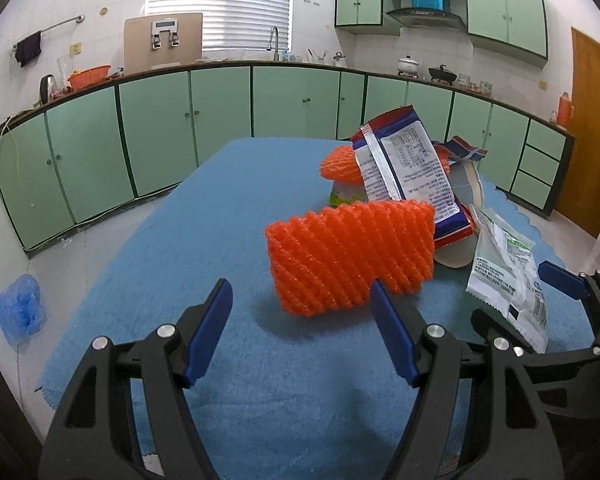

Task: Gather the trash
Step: 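Return both tools to the table and grasp the clear plastic bag with the right tool, then grasp the orange foam net with the left tool while the right tool lifts the clear bag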

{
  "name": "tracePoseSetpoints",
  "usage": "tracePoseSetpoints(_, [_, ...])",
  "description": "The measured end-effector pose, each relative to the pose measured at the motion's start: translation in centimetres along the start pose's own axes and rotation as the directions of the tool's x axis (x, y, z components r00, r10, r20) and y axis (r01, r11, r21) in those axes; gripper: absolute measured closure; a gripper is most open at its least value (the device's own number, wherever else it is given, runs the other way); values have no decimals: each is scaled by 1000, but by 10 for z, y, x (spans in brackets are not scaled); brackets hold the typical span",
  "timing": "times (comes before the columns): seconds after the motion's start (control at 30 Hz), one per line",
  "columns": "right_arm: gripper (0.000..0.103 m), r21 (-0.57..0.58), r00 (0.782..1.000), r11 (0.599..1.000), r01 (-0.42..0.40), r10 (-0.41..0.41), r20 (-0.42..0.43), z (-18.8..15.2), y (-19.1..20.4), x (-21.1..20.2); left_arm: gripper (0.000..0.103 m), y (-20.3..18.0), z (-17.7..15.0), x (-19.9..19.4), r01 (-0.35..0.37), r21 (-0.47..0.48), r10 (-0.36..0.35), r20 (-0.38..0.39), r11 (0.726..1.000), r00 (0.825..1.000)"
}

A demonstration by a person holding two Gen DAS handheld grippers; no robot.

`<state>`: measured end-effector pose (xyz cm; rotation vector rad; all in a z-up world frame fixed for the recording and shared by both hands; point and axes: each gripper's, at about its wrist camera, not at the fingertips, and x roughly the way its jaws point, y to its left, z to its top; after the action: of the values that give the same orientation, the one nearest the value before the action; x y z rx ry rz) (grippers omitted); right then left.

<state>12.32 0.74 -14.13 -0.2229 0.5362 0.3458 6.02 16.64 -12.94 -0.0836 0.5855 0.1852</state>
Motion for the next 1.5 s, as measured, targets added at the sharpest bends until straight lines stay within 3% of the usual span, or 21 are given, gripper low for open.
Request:
tracePoseSetpoints(0.2, [14,51,999,999,16,-15,-35,-3,-15,11,33,-1,1,7,1,4,-1,-7,1000,1000])
tracePoseSetpoints(0.3, [24,67,999,998,-11,14,-36,-2,-23,10,33,-2,0,9,2,7,-2,-9,1000,1000])
tracePoseSetpoints(0.47, [50,70,997,995,-70,72,-25,1,-31,0,32,-5,-1,14,10,15,-9,-16,1000,1000])
tracePoseSetpoints(0.57, [57,74,996,993,-90,91,-16,3,-38,-8,28,-5,0,15,13,22,-13,-12,1000,1000])
tracePoseSetpoints(0.97, [66,135,997,987,-81,81,3,5,-67,-18,22,1,7,38,63,-12,-64,-36,998,997])
tracePoseSetpoints(1.0, [66,138,997,987,-79,79,4,5,-68,-18,24,1,7,39,72,-20,-73,-37,997,997])
tracePoseSetpoints(1.17, [67,144,997,987,-77,77,2,6,-70,-18,65,-4,6,37,96,-24,-97,-40,995,994])
tracePoseSetpoints(1.23, [67,150,997,986,-76,77,2,6,-71,-18,76,-7,5,33,105,-19,-105,-38,994,994])
tracePoseSetpoints(1.5, [69,171,998,983,-65,61,30,14,-79,-30,84,-16,10,-1,125,-23,-124,31,992,992])
